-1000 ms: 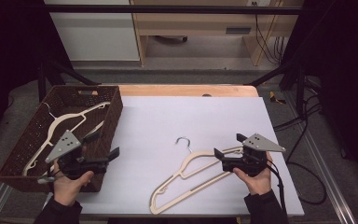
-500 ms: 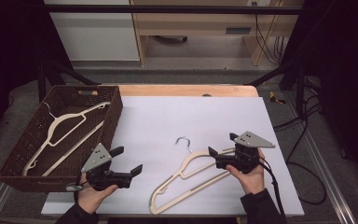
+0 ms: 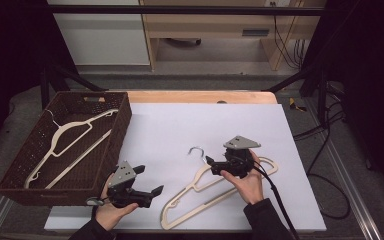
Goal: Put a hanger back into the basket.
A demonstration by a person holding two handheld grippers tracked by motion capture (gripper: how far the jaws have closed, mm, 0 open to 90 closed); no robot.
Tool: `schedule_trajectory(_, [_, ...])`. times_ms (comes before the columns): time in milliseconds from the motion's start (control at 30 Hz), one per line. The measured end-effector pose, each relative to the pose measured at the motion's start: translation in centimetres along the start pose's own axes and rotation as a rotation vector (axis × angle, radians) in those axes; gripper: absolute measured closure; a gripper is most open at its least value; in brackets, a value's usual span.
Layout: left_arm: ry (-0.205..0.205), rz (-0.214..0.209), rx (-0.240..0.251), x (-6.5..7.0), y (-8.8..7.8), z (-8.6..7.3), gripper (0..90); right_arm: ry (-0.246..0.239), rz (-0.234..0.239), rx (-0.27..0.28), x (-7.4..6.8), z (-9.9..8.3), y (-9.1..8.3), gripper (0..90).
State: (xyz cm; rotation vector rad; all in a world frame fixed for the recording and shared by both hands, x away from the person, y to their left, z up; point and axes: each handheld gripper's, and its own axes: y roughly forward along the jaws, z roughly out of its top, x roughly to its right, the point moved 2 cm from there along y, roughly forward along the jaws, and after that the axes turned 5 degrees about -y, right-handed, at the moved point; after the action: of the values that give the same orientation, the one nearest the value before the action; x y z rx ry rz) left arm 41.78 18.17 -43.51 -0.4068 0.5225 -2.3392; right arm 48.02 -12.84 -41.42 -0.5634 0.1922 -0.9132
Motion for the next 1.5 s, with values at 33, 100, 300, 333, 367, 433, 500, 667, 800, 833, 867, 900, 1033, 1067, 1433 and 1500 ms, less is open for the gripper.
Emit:
schedule_trajectory(33, [0.0,-0.002,-0.005,0.0,0.1,-0.1,7.4,0.0,0.0,0.0,0.0,0.0,0.0,18.2])
schedule_trajectory(100, [0.004,-0.002,-0.016,0.1,0.3,-0.2,7.4,0.006,0.008,-0.022,-0.3,0.3,1.0,22.1])
schedule_trajectory(300, [0.003,-0.009,-0.023,0.2,0.5,-0.5,7.5,-0.008,-0.001,-0.109,-0.7,0.4,4.6,32.2])
schedule_trajectory(333, [0.003,-0.009,-0.022,0.2,0.5,-0.5,7.5,-0.011,0.0,-0.146,-0.7,0.1,5.7,36.0])
schedule_trajectory(367, [0.003,-0.011,-0.021,0.2,0.5,-0.4,7.5,-0.011,0.0,-0.146,-0.7,0.1,5.7,36.0])
schedule_trajectory(433, [0.003,-0.012,-0.021,0.3,0.5,-0.4,7.5,0.001,0.002,-0.175,-0.8,-0.2,6.7,39.1])
schedule_trajectory(500, [0.01,-0.013,-0.023,0.3,0.5,-0.5,7.5,-0.019,0.002,-0.205,-0.9,-0.6,7.6,42.1])
schedule_trajectory(667, [0.008,-0.01,-0.031,0.3,0.7,-0.6,7.5,-0.012,-0.016,-0.26,-1.0,-1.1,9.0,52.1])
schedule_trajectory(800, [0.01,-0.01,-0.035,0.3,0.7,-0.6,7.7,0.022,-0.008,-0.307,-1.0,-1.4,9.6,65.9])
schedule_trajectory(833, [0.011,-0.01,-0.036,0.3,0.7,-0.6,7.7,0.022,-0.008,-0.307,-1.0,-1.4,9.6,65.9])
schedule_trajectory(867, [0.011,-0.011,-0.037,0.3,0.8,-0.7,7.7,0.022,-0.01,-0.314,-0.9,-1.5,9.7,68.6])
schedule_trajectory(900, [0.01,-0.012,-0.033,0.3,0.8,-0.7,7.7,0.031,-0.012,-0.321,-0.9,-1.6,9.8,71.8])
schedule_trajectory(1033, [0.01,-0.01,-0.037,0.3,0.9,-0.7,7.7,0.033,0.012,-0.341,-0.9,-1.7,9.9,82.6])
schedule_trajectory(1067, [0.01,-0.01,-0.037,0.3,0.9,-0.7,7.7,0.035,0.011,-0.343,-0.9,-1.7,9.9,84.1])
schedule_trajectory(1433, [0.01,-0.012,-0.046,0.3,1.0,-0.8,7.7,0.062,-0.004,-0.327,-0.8,-1.3,9.2,88.1])
schedule_trajectory(1500, [0.008,-0.013,-0.041,0.3,1.0,-0.7,7.8,0.065,-0.004,-0.321,-0.8,-1.2,8.9,88.4])
